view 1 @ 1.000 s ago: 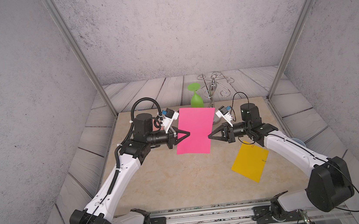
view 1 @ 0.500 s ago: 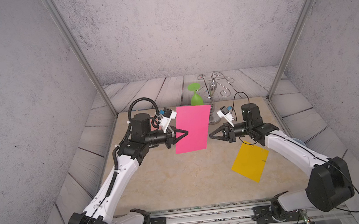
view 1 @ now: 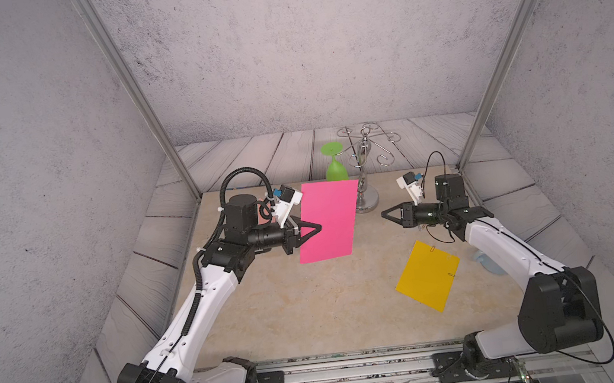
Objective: Unclip the paperclips from the documents
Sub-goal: Place the paper clip at the center of the board.
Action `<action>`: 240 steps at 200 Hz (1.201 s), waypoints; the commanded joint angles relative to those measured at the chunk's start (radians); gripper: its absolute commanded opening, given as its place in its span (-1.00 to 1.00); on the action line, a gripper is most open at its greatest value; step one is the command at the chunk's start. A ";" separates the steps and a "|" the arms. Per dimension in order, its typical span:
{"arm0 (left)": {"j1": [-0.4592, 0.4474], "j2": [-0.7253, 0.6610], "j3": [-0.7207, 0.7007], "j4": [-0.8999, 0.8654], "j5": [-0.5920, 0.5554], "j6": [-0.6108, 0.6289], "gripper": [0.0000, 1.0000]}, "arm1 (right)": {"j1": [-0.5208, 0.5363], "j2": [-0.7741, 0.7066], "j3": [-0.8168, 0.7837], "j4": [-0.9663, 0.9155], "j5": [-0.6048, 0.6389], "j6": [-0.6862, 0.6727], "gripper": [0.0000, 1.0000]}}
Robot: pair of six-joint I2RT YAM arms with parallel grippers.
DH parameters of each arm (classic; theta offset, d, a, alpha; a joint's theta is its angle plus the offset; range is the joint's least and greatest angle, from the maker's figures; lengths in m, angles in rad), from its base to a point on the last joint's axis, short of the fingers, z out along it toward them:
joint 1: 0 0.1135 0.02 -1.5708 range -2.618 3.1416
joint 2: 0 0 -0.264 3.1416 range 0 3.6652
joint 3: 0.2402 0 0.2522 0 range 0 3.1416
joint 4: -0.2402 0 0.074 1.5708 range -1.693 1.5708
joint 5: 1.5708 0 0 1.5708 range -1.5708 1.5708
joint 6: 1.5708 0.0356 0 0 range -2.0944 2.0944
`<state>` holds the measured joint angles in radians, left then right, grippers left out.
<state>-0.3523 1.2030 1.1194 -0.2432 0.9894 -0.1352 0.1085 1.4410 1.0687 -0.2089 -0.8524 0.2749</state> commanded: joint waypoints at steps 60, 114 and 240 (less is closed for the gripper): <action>0.011 -0.003 -0.032 0.005 -0.008 0.018 -1.00 | -0.129 0.223 0.094 -0.155 0.379 0.004 -0.96; 0.011 -0.005 -0.039 0.005 -0.014 0.017 -1.00 | -0.167 0.384 0.171 -0.145 0.399 0.024 -0.95; 0.011 -0.007 -0.054 0.002 -0.024 0.020 -1.00 | -0.192 0.606 0.319 -0.229 0.442 0.029 -0.95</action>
<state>-0.3489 1.2030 1.0744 -0.2440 0.9638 -0.1349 -0.0761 1.9953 1.3666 -0.3908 -0.4519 0.3023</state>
